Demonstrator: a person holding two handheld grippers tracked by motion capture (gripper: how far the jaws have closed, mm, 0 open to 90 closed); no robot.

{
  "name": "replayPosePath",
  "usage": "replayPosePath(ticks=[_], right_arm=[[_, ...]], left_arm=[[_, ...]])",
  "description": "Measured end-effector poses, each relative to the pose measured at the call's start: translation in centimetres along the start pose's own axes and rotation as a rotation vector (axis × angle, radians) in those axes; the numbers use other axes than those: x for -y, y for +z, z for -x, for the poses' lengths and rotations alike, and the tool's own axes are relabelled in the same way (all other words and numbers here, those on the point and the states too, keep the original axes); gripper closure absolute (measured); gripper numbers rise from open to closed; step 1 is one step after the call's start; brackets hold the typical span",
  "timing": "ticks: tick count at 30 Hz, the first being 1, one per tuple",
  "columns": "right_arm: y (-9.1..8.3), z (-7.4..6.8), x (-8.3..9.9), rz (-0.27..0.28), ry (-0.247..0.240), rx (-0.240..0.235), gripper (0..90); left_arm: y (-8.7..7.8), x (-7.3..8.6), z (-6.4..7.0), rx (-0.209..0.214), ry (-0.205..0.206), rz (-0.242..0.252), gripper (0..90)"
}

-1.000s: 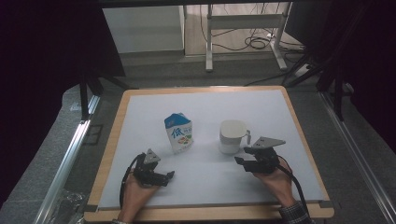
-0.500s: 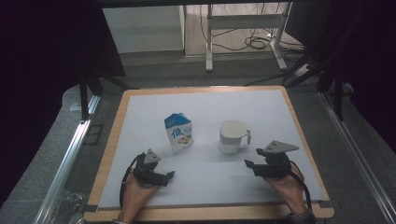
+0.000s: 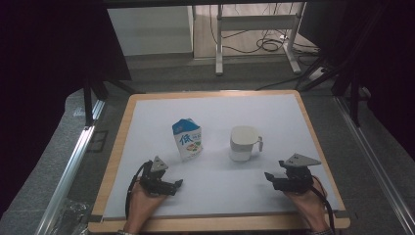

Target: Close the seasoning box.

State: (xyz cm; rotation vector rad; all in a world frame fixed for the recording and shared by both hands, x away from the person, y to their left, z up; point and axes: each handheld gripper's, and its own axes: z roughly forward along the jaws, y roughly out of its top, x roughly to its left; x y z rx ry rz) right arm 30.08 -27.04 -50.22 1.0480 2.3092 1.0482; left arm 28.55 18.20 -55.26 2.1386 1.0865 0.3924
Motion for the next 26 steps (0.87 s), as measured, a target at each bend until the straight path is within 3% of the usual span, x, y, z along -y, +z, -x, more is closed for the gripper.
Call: replayPosePath(ticks=[14,26], right_arm=[[1.4,0.8,2.4,-0.05,0.027,0.042,27.1],[1.5,0.9,2.5,-0.047,0.033,0.045,25.7]], left_arm=[[0.0,0.0,0.0,-0.001,0.0,0.001,5.1],[0.0,0.0,0.0,0.002,-0.002,0.0,5.0]])
